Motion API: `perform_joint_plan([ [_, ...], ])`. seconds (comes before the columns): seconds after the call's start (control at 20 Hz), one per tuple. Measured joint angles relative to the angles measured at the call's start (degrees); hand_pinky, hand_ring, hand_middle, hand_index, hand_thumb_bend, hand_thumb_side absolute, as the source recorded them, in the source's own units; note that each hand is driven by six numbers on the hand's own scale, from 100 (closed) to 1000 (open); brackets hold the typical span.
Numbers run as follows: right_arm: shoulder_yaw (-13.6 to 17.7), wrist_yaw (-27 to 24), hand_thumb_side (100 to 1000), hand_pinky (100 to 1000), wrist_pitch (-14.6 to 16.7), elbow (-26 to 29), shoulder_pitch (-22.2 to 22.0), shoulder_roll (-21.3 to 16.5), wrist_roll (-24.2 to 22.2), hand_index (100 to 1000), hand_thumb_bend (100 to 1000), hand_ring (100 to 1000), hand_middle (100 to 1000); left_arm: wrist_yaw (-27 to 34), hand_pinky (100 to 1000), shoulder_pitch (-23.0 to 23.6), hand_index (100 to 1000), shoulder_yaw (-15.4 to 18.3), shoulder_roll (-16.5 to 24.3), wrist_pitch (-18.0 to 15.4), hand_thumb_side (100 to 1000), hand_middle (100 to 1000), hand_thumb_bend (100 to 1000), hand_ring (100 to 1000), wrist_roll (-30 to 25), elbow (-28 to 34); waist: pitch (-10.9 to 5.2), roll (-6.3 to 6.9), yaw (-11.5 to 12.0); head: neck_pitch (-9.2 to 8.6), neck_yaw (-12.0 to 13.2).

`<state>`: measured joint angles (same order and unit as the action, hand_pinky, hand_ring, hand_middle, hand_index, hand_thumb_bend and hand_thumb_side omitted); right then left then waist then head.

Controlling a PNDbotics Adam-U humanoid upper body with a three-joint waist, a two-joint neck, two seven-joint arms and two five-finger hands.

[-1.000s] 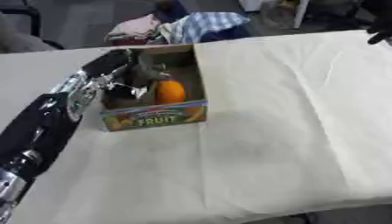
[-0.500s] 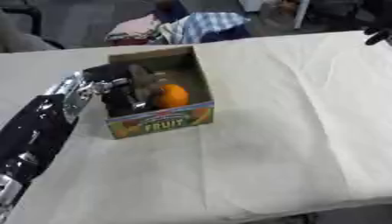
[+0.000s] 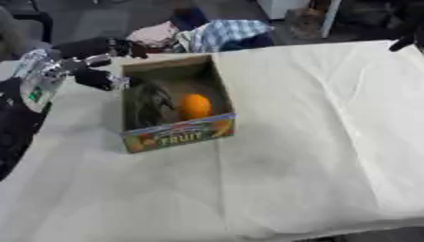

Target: Pick up objects on the table and place them in the box.

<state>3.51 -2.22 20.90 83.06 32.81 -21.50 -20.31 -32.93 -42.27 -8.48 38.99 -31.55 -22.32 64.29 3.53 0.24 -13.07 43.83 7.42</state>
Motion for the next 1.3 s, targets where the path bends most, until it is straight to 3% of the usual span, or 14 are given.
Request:
perform_joint_plan([
  [0.15,0.2,0.0,579,579,0.0,-0.2,-0.4,0.0,0.2,835,100,655,625,7.6,766,3.1,868,1.0,2.8,2.4,996,789,180,763,1.5,4.8,-0.31,0.0,0.7,0.0,-0.5],
  [0.2,0.3,0.0,578,579,-0.1,-0.2,-0.5,0.0,0.3,836,100,655,625,10.2,751,4.3,848,1.4,3.8,3.2,973,764,100,742,2.1,6.4,-0.4,0.0,0.9,0.0,-0.7],
  [0.45,0.6,0.0,577,579,0.0,-0.3,-1.1,-0.1,0.5,835,100,656,625,27.7,725,13.5,814,4.5,6.9,8.3,849,720,100,702,5.7,16.7,-0.92,-0.65,2.7,0.0,-1.5],
  [0.6,0.7,0.0,578,579,0.1,-0.4,-1.4,-0.2,0.8,836,100,657,626,39.3,715,19.7,804,7.3,7.1,11.5,778,704,100,688,8.3,24.1,-1.1,-0.96,3.7,0.0,-1.5],
  [0.75,1.0,0.0,578,578,0.1,-0.5,-1.9,-0.3,1.1,839,100,655,626,46.9,711,26.0,801,10.3,6.5,13.3,750,698,100,683,11.4,32.3,-1.14,-1.04,4.5,0.0,-1.6],
  [1.05,1.1,0.0,582,574,0.0,-0.5,-2.6,-0.3,1.5,840,100,648,629,50.9,711,34.1,803,13.4,1.3,15.8,740,696,125,682,15.1,45.9,-1.55,-1.32,6.0,0.0,-1.1],
  [1.3,1.1,-0.4,585,569,-0.2,-0.5,-3.3,-0.3,1.6,839,100,643,628,50.6,708,37.6,803,14.1,-3.7,18.1,762,691,148,676,15.5,49.0,-1.62,-1.46,6.8,0.0,-0.8],
])
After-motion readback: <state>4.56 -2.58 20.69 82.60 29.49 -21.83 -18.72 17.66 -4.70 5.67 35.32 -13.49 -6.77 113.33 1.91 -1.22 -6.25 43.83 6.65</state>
